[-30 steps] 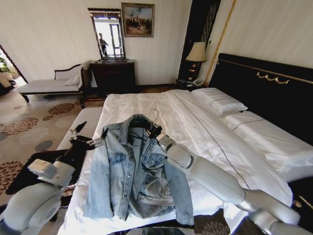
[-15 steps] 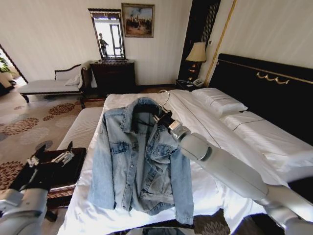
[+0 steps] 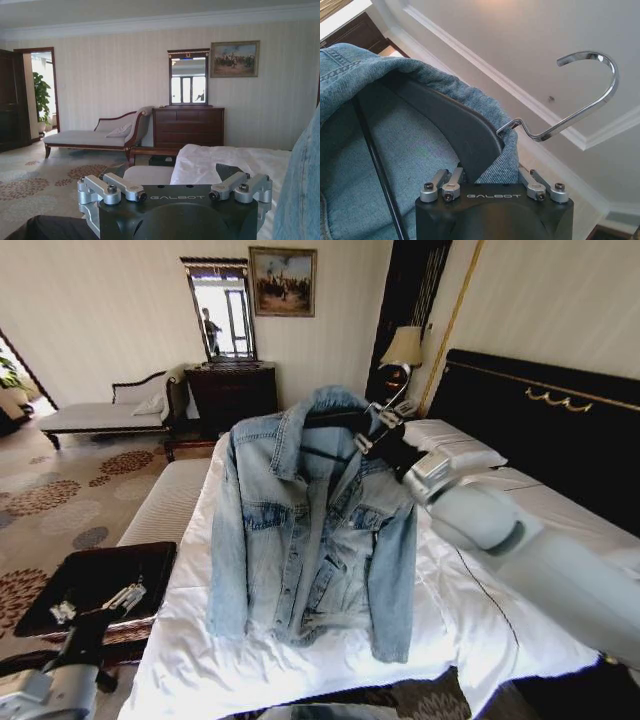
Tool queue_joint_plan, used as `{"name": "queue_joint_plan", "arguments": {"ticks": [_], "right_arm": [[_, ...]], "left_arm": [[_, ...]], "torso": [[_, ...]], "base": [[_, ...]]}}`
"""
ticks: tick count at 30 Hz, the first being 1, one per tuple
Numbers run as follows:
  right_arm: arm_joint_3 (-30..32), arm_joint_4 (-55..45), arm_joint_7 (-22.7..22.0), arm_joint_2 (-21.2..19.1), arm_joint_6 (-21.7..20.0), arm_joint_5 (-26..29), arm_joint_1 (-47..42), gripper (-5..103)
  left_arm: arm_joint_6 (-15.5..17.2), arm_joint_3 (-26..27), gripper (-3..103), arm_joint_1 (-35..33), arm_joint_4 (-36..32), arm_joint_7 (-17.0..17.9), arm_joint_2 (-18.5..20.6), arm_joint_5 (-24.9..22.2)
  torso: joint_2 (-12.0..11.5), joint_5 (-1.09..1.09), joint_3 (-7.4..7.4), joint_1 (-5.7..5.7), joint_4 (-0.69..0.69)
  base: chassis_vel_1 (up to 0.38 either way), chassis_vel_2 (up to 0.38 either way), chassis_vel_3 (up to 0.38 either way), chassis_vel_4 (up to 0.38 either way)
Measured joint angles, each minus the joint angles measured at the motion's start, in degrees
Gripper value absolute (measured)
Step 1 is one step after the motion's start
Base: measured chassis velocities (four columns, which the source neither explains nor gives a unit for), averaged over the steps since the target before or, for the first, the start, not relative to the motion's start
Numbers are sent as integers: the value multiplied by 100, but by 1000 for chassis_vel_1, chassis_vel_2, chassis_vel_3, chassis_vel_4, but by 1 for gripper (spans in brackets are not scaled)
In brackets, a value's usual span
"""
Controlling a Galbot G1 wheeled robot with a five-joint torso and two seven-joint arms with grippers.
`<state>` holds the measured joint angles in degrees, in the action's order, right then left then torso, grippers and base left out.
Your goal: Pick up the clothes from the bed and hang them on the clothes hanger.
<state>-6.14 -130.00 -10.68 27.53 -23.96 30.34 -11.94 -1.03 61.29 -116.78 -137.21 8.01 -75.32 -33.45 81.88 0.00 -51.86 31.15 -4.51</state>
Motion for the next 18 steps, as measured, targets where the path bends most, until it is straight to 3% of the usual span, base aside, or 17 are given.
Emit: {"name": "queue_joint_plan", "arguments": {"ticks": [11, 18], "right_arm": [[-298, -138, 516, -560, 346, 329, 606, 33], [-414, -93, 739, -849, 511, 588, 1005, 33]], "left_arm": [[-43, 44, 100, -4, 4, -31, 174, -9], [-258, 99, 100, -44, -163, -161, 279, 70]], "torso": [[0, 2, -1, 1, 2], [0, 0, 0, 0, 1]], "base": [[0, 0, 0, 0], [0, 0, 0, 0]]}}
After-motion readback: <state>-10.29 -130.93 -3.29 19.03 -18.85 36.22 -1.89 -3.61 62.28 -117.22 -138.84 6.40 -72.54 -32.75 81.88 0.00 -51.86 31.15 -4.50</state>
